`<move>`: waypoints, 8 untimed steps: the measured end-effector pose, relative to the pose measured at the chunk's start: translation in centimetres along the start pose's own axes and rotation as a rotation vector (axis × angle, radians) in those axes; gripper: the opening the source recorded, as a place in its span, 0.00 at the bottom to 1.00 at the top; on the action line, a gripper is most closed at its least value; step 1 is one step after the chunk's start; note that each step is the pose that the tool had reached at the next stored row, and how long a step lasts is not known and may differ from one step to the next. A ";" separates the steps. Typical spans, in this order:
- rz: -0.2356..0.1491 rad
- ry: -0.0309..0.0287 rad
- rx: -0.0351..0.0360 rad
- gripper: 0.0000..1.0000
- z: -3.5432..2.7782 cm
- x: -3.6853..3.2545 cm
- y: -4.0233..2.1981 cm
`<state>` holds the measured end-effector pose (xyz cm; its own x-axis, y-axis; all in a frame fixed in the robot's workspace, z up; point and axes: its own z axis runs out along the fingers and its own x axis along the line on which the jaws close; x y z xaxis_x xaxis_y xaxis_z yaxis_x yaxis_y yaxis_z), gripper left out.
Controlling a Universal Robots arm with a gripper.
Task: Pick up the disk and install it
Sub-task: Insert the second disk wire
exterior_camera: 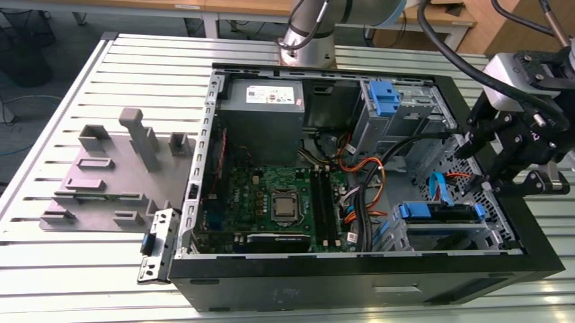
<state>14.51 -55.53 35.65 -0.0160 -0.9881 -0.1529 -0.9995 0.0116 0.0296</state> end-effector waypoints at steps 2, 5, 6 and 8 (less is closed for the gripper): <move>0.000 0.0003 0.0000 0.54 0.00 -0.03 -0.29; 0.000 0.0002 -0.0003 0.54 0.00 -0.05 -0.95; 0.000 0.0003 -0.0006 0.54 0.00 -0.05 -1.20; 0.000 0.0006 -0.0011 0.54 0.01 -0.07 -1.73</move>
<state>16.24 -55.48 35.61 -0.0163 -0.9882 -0.1524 -0.9995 0.0117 0.0307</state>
